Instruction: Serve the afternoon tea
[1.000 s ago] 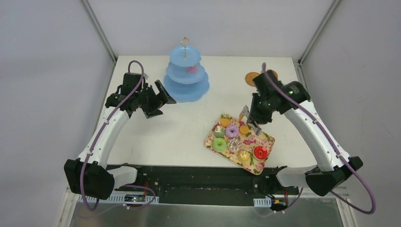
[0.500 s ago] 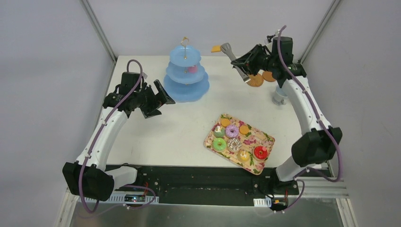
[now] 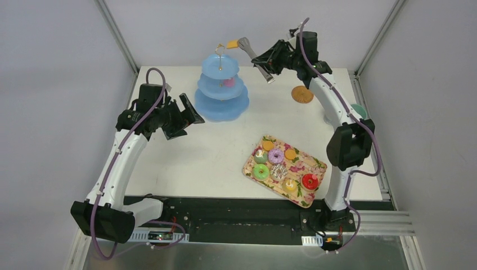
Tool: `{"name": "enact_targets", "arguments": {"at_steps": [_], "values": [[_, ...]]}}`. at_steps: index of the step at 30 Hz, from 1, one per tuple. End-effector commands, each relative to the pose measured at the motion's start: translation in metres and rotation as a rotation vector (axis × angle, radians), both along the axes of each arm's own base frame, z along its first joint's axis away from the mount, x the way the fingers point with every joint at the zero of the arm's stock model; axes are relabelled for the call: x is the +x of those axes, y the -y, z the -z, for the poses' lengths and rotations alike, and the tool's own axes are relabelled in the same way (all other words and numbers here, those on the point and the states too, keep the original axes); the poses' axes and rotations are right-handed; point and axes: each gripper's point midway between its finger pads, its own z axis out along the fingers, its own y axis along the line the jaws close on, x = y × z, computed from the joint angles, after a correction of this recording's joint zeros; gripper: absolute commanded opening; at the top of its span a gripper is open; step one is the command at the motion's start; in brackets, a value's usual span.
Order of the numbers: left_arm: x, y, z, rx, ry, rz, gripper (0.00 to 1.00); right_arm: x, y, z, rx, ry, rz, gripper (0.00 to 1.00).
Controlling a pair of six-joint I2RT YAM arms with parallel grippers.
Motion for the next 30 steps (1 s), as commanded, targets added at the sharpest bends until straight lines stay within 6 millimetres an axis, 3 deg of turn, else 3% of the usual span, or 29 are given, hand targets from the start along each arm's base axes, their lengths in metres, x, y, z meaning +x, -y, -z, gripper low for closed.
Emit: {"name": "enact_targets", "arguments": {"at_steps": [1,17,30], "values": [[0.003,-0.005,-0.009,0.039,0.027,0.006,0.91,-0.013,-0.021,-0.035,0.044,0.086,-0.068,0.02],[0.014,-0.002,-0.003,0.039,0.013,0.013,0.91,0.0,-0.034,0.006,0.017,-0.004,-0.081,0.02],[0.018,-0.001,-0.002,0.034,0.009,0.004,0.91,0.002,-0.036,0.011,0.013,-0.015,-0.083,0.02]]}}
